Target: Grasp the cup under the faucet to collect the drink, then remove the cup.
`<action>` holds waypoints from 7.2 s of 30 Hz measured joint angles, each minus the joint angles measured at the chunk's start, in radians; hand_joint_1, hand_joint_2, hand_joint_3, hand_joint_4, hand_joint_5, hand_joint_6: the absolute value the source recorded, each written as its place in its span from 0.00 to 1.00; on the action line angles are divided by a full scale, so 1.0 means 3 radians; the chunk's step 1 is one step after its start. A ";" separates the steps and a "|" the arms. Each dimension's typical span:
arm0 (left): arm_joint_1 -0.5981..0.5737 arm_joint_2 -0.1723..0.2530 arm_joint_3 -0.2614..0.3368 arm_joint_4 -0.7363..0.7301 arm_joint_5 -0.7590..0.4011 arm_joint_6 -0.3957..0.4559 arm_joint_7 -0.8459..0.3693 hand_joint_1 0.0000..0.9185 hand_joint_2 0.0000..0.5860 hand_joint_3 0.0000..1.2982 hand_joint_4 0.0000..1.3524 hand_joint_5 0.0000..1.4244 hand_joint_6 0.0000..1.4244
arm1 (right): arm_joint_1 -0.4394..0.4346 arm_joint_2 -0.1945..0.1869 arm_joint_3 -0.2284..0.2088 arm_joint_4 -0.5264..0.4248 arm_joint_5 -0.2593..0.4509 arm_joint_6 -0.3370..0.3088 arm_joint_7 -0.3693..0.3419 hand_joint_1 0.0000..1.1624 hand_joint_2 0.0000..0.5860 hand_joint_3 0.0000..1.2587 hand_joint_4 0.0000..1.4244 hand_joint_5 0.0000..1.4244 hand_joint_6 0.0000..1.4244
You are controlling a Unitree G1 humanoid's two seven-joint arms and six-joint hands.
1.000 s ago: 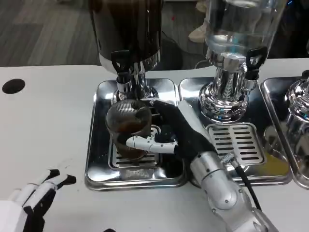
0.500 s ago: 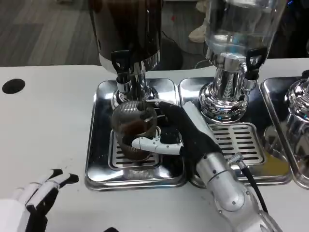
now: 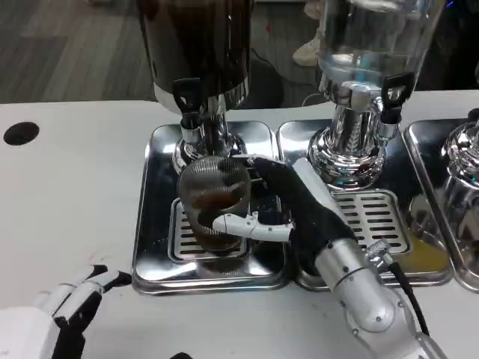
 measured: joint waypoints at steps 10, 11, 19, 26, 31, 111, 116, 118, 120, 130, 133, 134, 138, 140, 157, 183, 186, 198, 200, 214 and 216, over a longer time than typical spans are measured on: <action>-0.0082 0.0017 -0.0130 0.0003 0.0028 0.0098 -0.0031 0.00 0.17 0.23 0.15 0.19 0.33 | 0.0115 -0.0085 -0.0075 -0.0138 0.0018 0.0044 0.0111 0.55 0.14 0.32 0.29 0.29 0.20; -0.0089 0.0019 -0.0134 0.0003 0.0034 0.0106 -0.0031 0.00 0.17 0.23 0.15 0.19 0.33 | 0.0123 -0.0094 -0.0081 -0.0149 0.0021 0.0044 0.0119 0.55 0.14 0.32 0.29 0.29 0.20; -0.0207 0.0050 -0.0250 0.0003 0.0127 0.0223 -0.0091 0.00 0.17 0.23 0.15 0.19 0.33 | 0.0278 -0.0247 -0.0126 -0.0301 0.0112 0.0043 0.0211 0.54 0.13 0.32 0.29 0.29 0.20; -0.0293 0.0080 -0.0327 0.0003 0.0144 0.0313 -0.0123 0.00 0.16 0.22 0.15 0.19 0.33 | 0.0407 -0.0316 -0.0171 -0.0441 0.0193 0.0043 0.0272 0.54 0.13 0.32 0.29 0.29 0.20; -0.0344 0.0106 -0.0391 0.0005 0.0176 0.0366 -0.0144 0.00 0.16 0.22 0.15 0.19 0.33 | 0.0453 -0.0353 -0.0211 -0.0505 0.0223 0.0043 0.0314 0.55 0.12 0.32 0.29 0.29 0.20; -0.0436 0.0207 -0.0608 0.0050 0.0290 0.0633 -0.0143 0.00 0.15 0.22 0.15 0.20 0.34 | 0.1344 -0.0757 -0.0623 -0.1256 0.0626 -0.0415 0.0697 0.56 0.09 0.33 0.30 0.30 0.20; -0.0456 0.0212 -0.0609 0.0049 0.0291 0.0643 -0.0143 0.00 0.15 0.22 0.15 0.20 0.34 | 0.1439 -0.0793 -0.0659 -0.1262 0.0670 -0.0484 0.0729 0.55 0.10 0.33 0.30 0.30 0.20; -0.0456 0.0212 -0.0610 0.0049 0.0294 0.0652 -0.0143 0.00 0.15 0.22 0.15 0.20 0.34 | 0.1470 -0.0797 -0.0666 -0.1263 0.0698 -0.0527 0.0743 0.55 0.10 0.33 0.30 0.30 0.20; -0.0456 0.0212 -0.0610 0.0048 0.0317 0.0661 -0.0143 0.00 0.15 0.22 0.15 0.20 0.34 | 0.1496 -0.0798 -0.0677 -0.1264 0.0727 -0.0568 0.0754 0.55 0.11 0.33 0.30 0.30 0.20; -0.0449 0.0211 -0.0613 0.0033 0.0374 0.0671 -0.0143 0.00 0.15 0.22 0.15 0.20 0.34 | 0.1615 -0.0815 -0.0772 -0.1260 0.0760 -0.0811 0.0792 0.55 0.11 0.33 0.30 0.29 0.20; -0.0448 0.0211 -0.0611 0.0029 0.0375 0.0677 -0.0143 0.00 0.15 0.22 0.15 0.20 0.34 | 0.1627 -0.0817 -0.0787 -0.1247 0.0774 -0.0862 0.0800 0.55 0.11 0.33 0.30 0.29 0.20; -0.0448 0.0211 -0.0610 0.0025 0.0376 0.0683 -0.0144 0.00 0.15 0.22 0.15 0.20 0.34 | 0.1634 -0.0817 -0.0794 -0.1234 0.0790 -0.0886 0.0806 0.55 0.11 0.33 0.30 0.29 0.20; -0.0450 0.0210 -0.0610 -0.0013 0.0381 0.0711 -0.0144 0.00 0.15 0.22 0.15 0.20 0.34 | 0.1716 -0.0828 -0.0839 -0.1147 0.0811 -0.1002 0.0816 0.55 0.11 0.33 0.30 0.29 0.20; -0.0449 0.0210 -0.0611 -0.0030 0.0383 0.0723 -0.0144 0.00 0.15 0.22 0.15 0.20 0.34 | 0.1731 -0.0831 -0.0855 -0.1109 0.0813 -0.1068 0.0822 0.56 0.12 0.33 0.30 0.29 0.20; -0.0348 0.0190 -0.0602 -0.0097 0.0389 0.0731 -0.0144 0.00 0.15 0.22 0.15 0.21 0.34 | 0.1879 -0.0882 -0.0916 -0.0635 0.0814 -0.1615 0.0824 0.57 0.14 0.34 0.30 0.30 0.21; -0.0240 0.0150 -0.0526 -0.0202 0.0408 0.0729 -0.0143 0.00 0.15 0.22 0.16 0.21 0.34 | 0.1767 -0.0815 -0.0931 0.0128 0.0785 -0.2299 0.0694 0.58 0.16 0.34 0.31 0.32 0.23; -0.0244 0.0148 -0.0529 -0.0210 0.0423 0.0729 -0.0143 0.00 0.15 0.22 0.16 0.21 0.34 | 0.1729 -0.0813 -0.0930 0.0217 0.0725 -0.2389 0.0643 0.58 0.16 0.31 0.27 0.28 0.16; -0.0320 0.0148 -0.0572 -0.0207 0.0507 0.0729 -0.0144 0.00 0.14 0.22 0.16 0.21 0.34 | 0.1746 -0.0821 -0.0901 0.0222 0.0713 -0.2453 0.0635 0.55 0.15 0.17 0.13 0.23 0.10; -0.0333 0.0148 -0.0573 -0.0207 0.0507 0.0729 -0.0144 0.00 0.14 0.22 0.16 0.21 0.34 | 0.1748 -0.0822 -0.0901 0.0155 0.0726 -0.2456 0.0635 0.53 0.16 0.14 0.11 0.21 0.10; -0.0410 0.0144 -0.0601 -0.0187 0.0505 0.0753 -0.0144 0.00 0.16 0.21 0.15 0.20 0.34 | 0.1931 -0.0914 -0.0973 -0.0622 0.1376 -0.2317 0.0851 0.35 0.96 0.12 0.00 0.00 0.00; -0.0427 0.0145 -0.0612 -0.0182 0.0504 0.0755 -0.0144 0.00 0.18 0.20 0.15 0.20 0.33 | 0.1941 -0.0963 -0.1040 -0.0756 0.1341 -0.2236 0.0837 0.39 1.00 0.11 0.00 0.00 0.00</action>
